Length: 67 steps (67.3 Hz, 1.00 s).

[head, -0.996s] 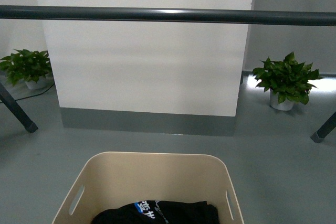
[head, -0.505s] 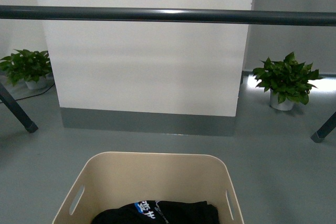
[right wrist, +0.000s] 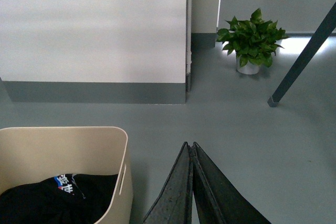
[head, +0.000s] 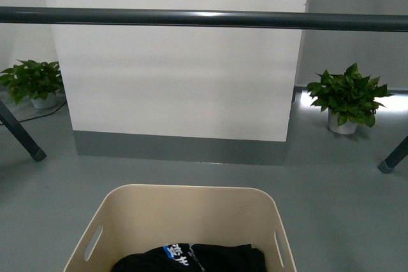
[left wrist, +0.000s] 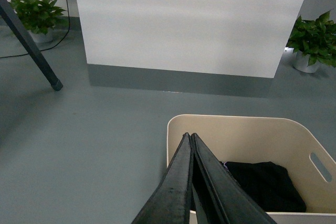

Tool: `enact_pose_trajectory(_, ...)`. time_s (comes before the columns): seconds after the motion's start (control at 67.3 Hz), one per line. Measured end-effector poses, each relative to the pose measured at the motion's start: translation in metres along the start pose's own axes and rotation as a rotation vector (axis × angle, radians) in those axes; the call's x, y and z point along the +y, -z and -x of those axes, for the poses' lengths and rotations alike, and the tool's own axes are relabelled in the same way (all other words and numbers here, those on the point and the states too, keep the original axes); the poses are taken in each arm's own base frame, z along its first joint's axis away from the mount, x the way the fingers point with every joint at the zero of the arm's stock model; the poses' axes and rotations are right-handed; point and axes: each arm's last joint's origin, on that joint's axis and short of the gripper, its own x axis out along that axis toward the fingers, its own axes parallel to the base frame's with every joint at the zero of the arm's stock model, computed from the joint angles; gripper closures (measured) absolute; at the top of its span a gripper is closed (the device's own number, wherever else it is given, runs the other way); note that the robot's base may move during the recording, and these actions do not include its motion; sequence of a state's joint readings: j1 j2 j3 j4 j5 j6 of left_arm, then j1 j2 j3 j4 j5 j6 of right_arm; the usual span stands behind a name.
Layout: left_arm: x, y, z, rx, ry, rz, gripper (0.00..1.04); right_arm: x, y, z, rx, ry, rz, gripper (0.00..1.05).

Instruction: Move hamper under clothes hanger

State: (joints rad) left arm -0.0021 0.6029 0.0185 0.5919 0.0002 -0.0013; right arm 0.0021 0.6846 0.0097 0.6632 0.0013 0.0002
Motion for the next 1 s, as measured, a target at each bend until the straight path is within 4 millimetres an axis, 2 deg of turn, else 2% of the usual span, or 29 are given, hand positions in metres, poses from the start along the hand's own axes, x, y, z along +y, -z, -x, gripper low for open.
enact_pose_trajectory(0.996,0.000,-0.004,0.026,-0.014,0.000,0.000,1.01,0.000,-0.005,0.028,-0.021,0.000,0.000,1.03)
